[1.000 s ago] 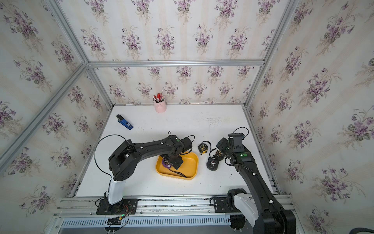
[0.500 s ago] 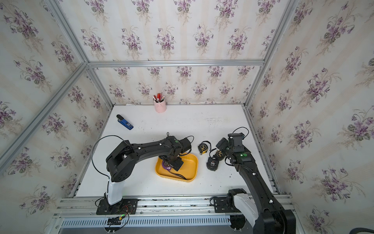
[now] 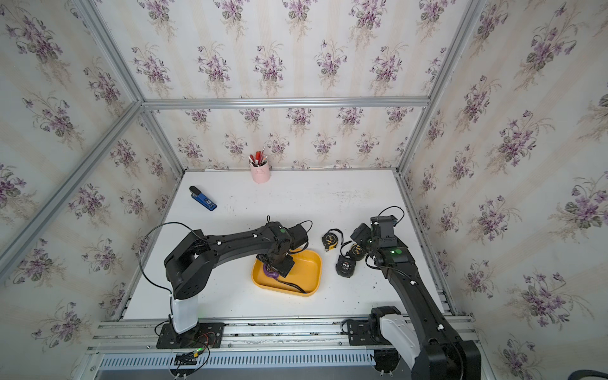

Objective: Take the tape measure out of the storage box
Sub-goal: Pick up the tape measure from the storage box.

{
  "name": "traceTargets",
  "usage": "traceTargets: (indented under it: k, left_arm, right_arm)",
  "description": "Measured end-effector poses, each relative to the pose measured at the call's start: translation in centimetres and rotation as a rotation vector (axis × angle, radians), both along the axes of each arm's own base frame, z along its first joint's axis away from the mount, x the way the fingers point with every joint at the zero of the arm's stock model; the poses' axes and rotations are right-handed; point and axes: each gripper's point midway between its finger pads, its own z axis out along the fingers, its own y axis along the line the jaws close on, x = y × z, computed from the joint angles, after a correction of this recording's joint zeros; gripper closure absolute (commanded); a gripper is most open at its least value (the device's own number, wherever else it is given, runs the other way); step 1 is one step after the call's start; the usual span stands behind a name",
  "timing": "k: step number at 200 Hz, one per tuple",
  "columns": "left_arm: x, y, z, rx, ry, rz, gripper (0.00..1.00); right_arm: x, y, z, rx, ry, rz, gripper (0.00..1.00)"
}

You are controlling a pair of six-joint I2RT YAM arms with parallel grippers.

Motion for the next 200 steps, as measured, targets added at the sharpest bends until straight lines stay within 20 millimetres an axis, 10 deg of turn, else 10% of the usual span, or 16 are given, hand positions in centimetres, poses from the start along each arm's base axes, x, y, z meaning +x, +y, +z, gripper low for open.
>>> traceTargets:
  k: [74,115,200]
  left_arm:
    - [-0.2,0.7,-0.9,0.018,-0.009,0.007,0.25]
    - [0.0,0.5,-0.5,0.003,-0.025,0.006,0.49]
    - [2.1,-1.0,5.5,-0.102,-0.169,0.011,0.57]
  right_arm:
    - [0.3,0.2,0.2,0.0,-0.016,0.012,0.13]
    - [0.6,0.1,0.4,0.002,-0.026,0.01,0.13]
    - [0.8,0.5,0.5,0.016,-0.035,0.023,0.13]
